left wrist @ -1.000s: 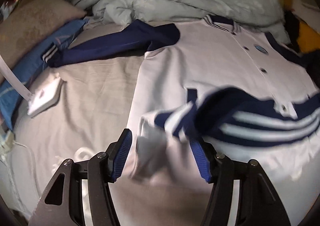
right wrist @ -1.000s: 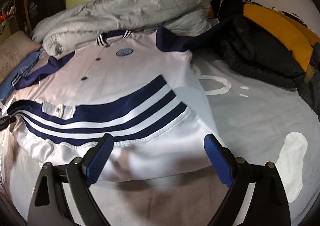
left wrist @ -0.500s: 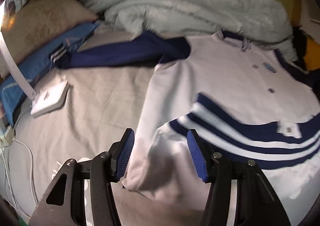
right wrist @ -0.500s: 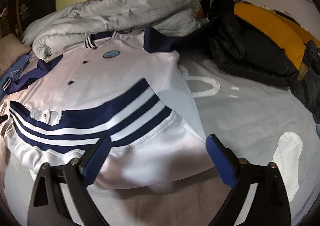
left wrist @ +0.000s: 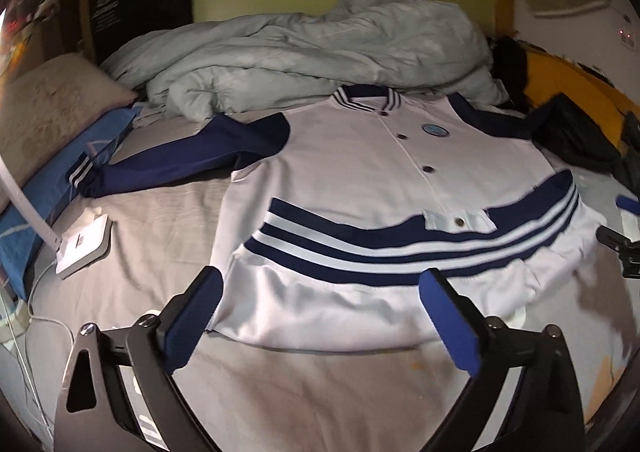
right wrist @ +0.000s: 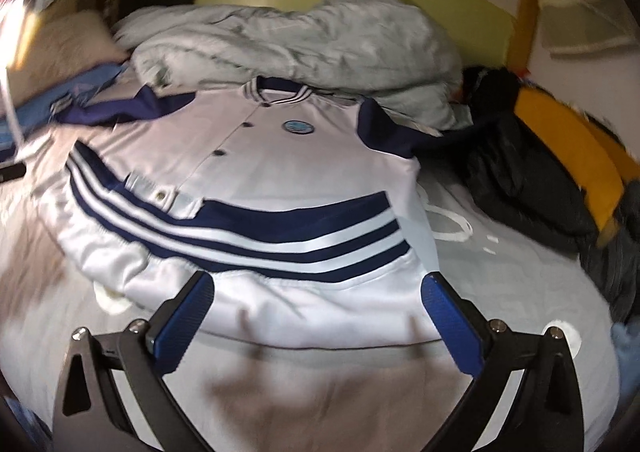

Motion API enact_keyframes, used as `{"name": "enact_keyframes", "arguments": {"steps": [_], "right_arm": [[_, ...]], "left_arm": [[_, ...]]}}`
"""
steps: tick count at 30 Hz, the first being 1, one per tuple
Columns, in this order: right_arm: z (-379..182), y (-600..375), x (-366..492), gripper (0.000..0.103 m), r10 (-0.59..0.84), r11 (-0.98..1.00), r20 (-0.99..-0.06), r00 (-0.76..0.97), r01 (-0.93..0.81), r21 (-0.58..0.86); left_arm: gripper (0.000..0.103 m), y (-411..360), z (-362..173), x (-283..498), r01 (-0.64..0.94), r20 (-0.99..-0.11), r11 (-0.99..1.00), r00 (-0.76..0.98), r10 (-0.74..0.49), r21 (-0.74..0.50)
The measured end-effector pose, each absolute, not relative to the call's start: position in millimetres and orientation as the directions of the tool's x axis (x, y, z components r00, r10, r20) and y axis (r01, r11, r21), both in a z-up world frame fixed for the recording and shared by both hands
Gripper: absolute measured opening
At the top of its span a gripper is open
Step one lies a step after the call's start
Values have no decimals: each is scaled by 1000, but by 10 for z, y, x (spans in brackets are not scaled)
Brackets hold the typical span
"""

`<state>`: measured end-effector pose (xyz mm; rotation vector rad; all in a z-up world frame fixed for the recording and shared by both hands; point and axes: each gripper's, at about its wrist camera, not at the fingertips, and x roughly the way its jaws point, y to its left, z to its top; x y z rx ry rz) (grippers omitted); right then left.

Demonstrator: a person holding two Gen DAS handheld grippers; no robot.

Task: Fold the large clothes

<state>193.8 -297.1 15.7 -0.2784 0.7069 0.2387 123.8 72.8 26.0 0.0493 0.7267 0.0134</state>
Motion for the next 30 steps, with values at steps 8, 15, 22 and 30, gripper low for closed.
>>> {"name": "enact_keyframes", "arguments": {"steps": [8, 15, 22, 30], "right_arm": [[6, -2746, 1848, 103, 152, 880, -719, 678, -424, -214], [-307, -2614, 1879, 103, 36, 833, -765, 643, -442, -332], [-481, -2667, 2023, 103, -56, 827, -773, 632, -405, -390], [-471, -2957, 2286, 100, -144, 863, -706, 693, -261, -432]], "left_arm": [[103, 477, 81, 1202, 105, -703, 990, 711, -7, 96], [103, 242, -246, 1279, 183, -774, 967, 632, 23, 178], [103, 194, -671, 1468, 175, -831, 950, 541, 127, 259], [103, 615, -744, 1649, -75, -746, 949, 601, 288, 306]]}}
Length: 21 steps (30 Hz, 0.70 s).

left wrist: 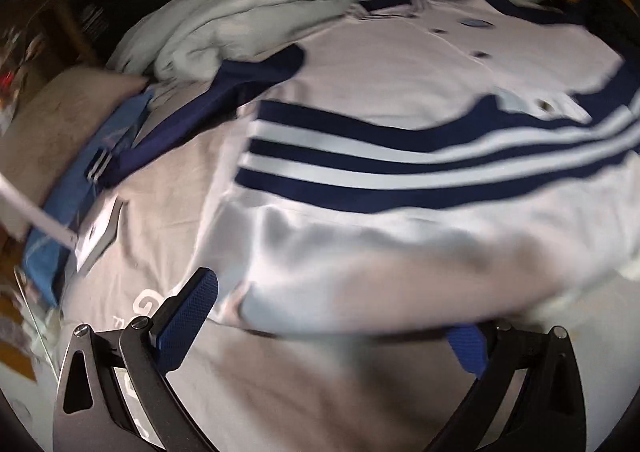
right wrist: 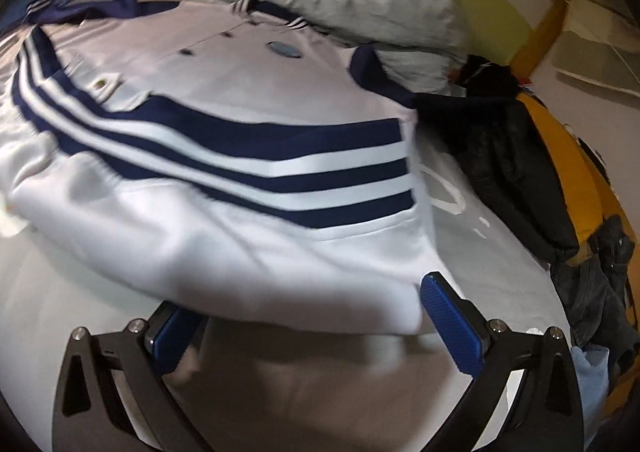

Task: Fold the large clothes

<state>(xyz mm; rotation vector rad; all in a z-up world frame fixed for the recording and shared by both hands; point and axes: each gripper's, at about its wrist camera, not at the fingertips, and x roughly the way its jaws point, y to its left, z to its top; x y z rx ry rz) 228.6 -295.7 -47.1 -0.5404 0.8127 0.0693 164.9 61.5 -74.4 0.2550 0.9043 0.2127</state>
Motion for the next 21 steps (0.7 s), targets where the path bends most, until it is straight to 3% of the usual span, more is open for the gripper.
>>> {"name": "enact_keyframes", "arguments": {"steps": [1, 2, 4, 5, 7, 8, 10, 21], "right_arm": [[-468, -2956, 2286, 89, -160, 856, -691, 705, -249, -453], [-472, -2947, 2287, 83, -180, 844, -673, 718, -239, -481], [-482, -2933, 2298, 54, -207, 828, -651, 730, -223, -514], [-484, -2923, 2295, 50, -199, 831, -656, 728, -230, -507], [-483, -2900, 2283, 36, -189, 835, -663, 725, -237, -497], [-476, -2887, 2270, 33, -196, 834, -659, 727, -229, -501], [-456, -2879, 2234, 23, -195, 842, -655, 730, -217, -493], [-66, -3047, 1648, 17, -116, 910, -668, 735, -191, -368]], "left_arm": [[103, 682, -745, 1657, -94, -748, 956, 604, 276, 277], [96, 735, -736, 1668, -109, -748, 961, 607, 268, 256], [62, 795, -723, 1681, -118, -753, 967, 609, 250, 225], [41, 814, -721, 1689, -123, -759, 970, 604, 242, 211], [34, 850, -696, 1684, -135, -763, 974, 606, 226, 180], [23, 861, -679, 1679, -142, -764, 975, 605, 224, 173], [20, 873, -630, 1669, -151, -765, 977, 607, 213, 153], [14, 839, -230, 860, -195, -748, 980, 643, 163, 47]]}}
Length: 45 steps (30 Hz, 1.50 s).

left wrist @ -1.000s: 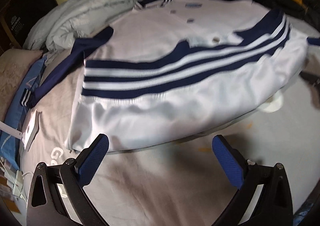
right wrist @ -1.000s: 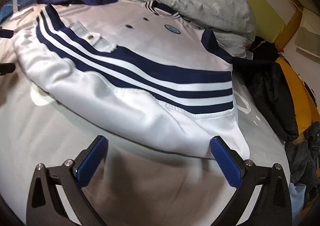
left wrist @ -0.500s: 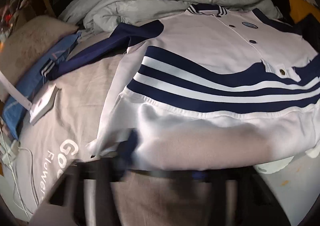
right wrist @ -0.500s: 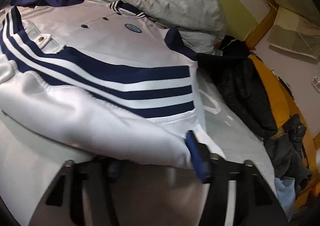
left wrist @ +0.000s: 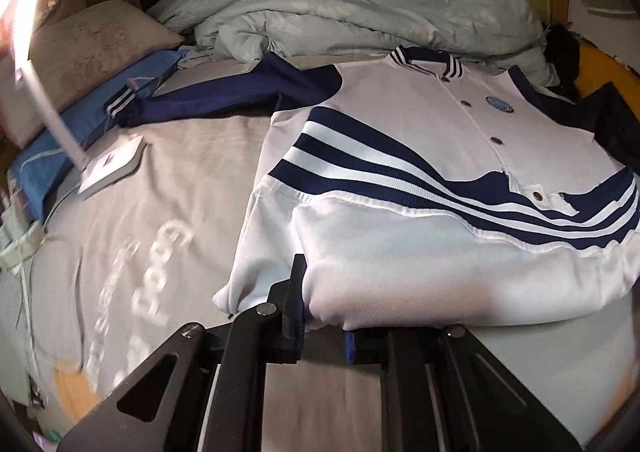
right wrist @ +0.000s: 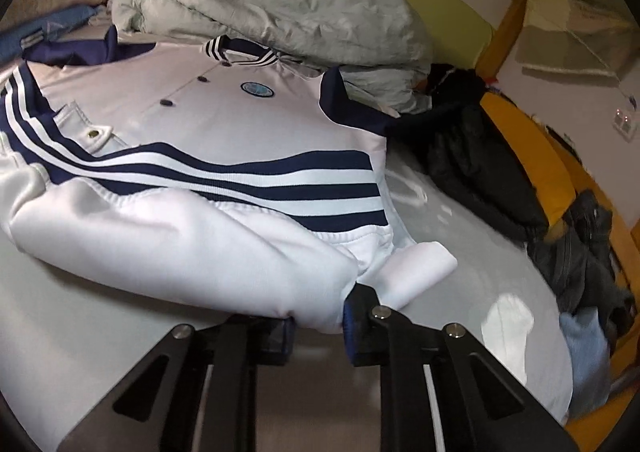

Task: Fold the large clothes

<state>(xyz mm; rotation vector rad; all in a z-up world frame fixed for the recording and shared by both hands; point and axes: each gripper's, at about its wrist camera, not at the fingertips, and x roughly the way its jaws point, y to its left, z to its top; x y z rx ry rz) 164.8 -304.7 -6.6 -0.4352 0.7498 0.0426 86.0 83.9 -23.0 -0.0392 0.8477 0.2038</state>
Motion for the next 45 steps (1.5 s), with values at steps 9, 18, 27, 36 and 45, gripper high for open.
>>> {"name": "enact_keyframes", "arguments": {"steps": [9, 18, 27, 36, 45], "right_arm": [[-45, -3368, 706, 19, 8, 946, -750, 662, -249, -209], [262, -3392, 925, 24, 38, 961, -751, 659, -230, -153], [467, -3148, 1794, 24, 16, 954, -741, 672, -232, -190], [141, -3056, 2536, 22, 7, 963, -785, 620, -216, -162], [58, -3129, 2644, 47, 20, 973, -762, 647, -188, -135]], "left_arm": [[14, 879, -254, -171, -166, -803, 984, 593, 54, -57], [15, 910, -1, -90, -163, -802, 978, 597, -5, -127], [16, 1093, 289, 864, -156, -821, 975, 569, -43, -159], [15, 1246, -12, 1791, -138, -867, 988, 498, 10, -68], [76, 1165, -53, 1859, -105, -777, 991, 617, 127, 78]]}}
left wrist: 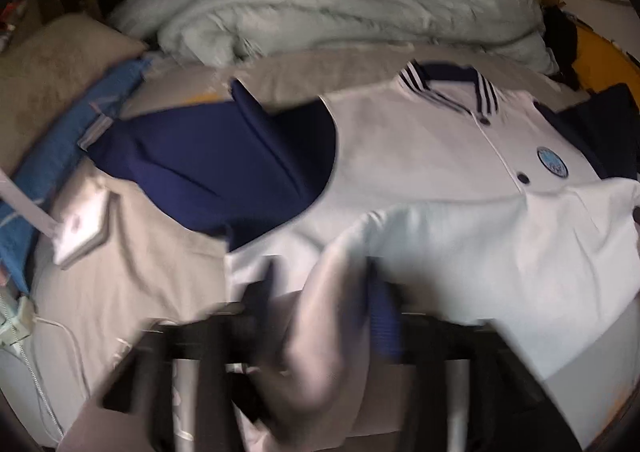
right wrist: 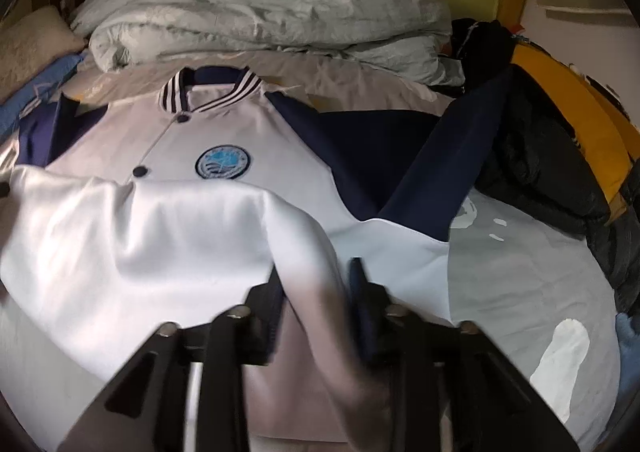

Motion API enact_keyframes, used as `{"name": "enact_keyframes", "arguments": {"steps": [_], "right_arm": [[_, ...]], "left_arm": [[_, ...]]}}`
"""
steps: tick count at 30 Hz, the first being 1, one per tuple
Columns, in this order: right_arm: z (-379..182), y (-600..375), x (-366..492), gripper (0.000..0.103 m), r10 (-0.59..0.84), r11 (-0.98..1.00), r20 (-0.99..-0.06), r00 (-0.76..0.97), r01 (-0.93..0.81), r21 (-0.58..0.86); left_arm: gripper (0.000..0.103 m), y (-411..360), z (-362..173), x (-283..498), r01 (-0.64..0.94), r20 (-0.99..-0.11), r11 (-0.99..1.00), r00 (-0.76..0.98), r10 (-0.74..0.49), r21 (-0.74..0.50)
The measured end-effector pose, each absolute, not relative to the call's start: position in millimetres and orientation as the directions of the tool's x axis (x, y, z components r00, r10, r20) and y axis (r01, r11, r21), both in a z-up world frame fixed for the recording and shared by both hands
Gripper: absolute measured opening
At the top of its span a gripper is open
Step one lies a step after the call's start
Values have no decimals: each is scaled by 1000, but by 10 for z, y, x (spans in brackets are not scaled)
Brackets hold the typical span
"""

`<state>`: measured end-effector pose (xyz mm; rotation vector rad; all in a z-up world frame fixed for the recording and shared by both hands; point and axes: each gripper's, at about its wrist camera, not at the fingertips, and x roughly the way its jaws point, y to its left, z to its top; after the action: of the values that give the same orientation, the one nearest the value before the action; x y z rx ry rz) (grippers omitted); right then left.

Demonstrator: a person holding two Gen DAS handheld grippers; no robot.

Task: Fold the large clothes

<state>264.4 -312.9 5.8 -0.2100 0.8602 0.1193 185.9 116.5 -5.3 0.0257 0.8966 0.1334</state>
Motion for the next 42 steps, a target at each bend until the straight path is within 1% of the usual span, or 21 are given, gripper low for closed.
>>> {"name": "enact_keyframes", "arguments": {"steps": [1, 2, 3, 4, 6, 10, 13, 19, 22, 24, 26, 30, 34, 35, 36, 37, 38, 39, 40, 41, 42], "right_arm": [[92, -3158, 2621, 75, 17, 975, -745, 667, -175, -135], [155, -3212, 2574, 89, 16, 979, -716, 698, -156, -131], [241, -3288, 2506, 100, 18, 984, -676, 737, -132, -118], [298, -3339, 2456, 101, 22, 987, -653, 757, -119, -105], [454, -3501, 2329, 103, 52, 993, -616, 786, -107, -52], [655, -3753, 2144, 103, 51, 999, -560, 827, -47, 22], [764, -3847, 2028, 103, 49, 998, -525, 850, -23, 56], [764, -3822, 1855, 103, 55, 998, -511, 858, -32, 53], [729, -3814, 1788, 103, 59, 998, -518, 853, -38, 51], [708, -3822, 1771, 103, 72, 997, -526, 847, -46, 62], [688, -3840, 1774, 103, 71, 997, -533, 843, -45, 61], [646, -3894, 1805, 103, 52, 998, -545, 837, -22, 61], [572, -3914, 1872, 103, 86, 995, -587, 805, -35, 97], [539, -3900, 1902, 103, 98, 994, -605, 790, -45, 102], [510, -3882, 1916, 103, 105, 993, -620, 778, -53, 103], [484, -3864, 1928, 103, 111, 993, -632, 767, -60, 101], [447, -3834, 1945, 103, 118, 993, -648, 753, -71, 99], [407, -3804, 1962, 103, 123, 992, -663, 739, -81, 94], [380, -3783, 1967, 103, 124, 992, -670, 732, -86, 91], [347, -3755, 1974, 103, 127, 992, -680, 722, -94, 86], [319, -3728, 1981, 103, 134, 991, -690, 711, -106, 83]], "left_arm": [[83, 1191, 6, 1809, -108, -755, 992, 645, 117, 62], [88, 1221, 77, 1739, -108, -733, 993, 672, 102, 39], [89, 1249, 149, 1663, -110, -717, 994, 691, 91, 19], [91, 1285, 220, 1588, -116, -703, 993, 706, 85, 3], [102, 1331, 343, 1445, -142, -672, 990, 735, 93, -18], [103, 1289, 527, 1180, -140, -612, 990, 786, 91, -32], [103, 1156, 573, 1030, -115, -577, 993, 812, 92, -4], [103, 963, 576, 773, -82, -529, 997, 845, 75, 10], [103, 942, 595, 734, -96, -510, 994, 854, 105, 45], [103, 982, 593, 745, -115, -514, 992, 849, 120, 42], [103, 1065, 579, 767, -125, -533, 992, 839, 106, 0], [103, 1322, 468, 880, -163, -601, 981, 797, 67, -106], [101, 1557, 250, 1024, -211, -668, 963, 743, 47, -167], [97, 1615, 177, 1074, -212, -692, 958, 721, 19, -195], [89, 1675, 94, 1130, -212, -718, 948, 696, -22, -235], [83, 1717, 20, 1167, -221, -733, 937, 678, -52, -270], [73, 1753, -38, 1191, -227, -744, 928, 664, -75, -296], [57, 1772, -85, 1215, -230, -753, 921, 651, -95, -315], [44, 1785, -130, 1245, -231, -762, 917, 638, -108, -324], [12, 1776, -149, 1270, -230, -766, 918, 633, -111, -323], [3, 1768, -152, 1294, -222, -767, 921, 632, -114, -319]]}}
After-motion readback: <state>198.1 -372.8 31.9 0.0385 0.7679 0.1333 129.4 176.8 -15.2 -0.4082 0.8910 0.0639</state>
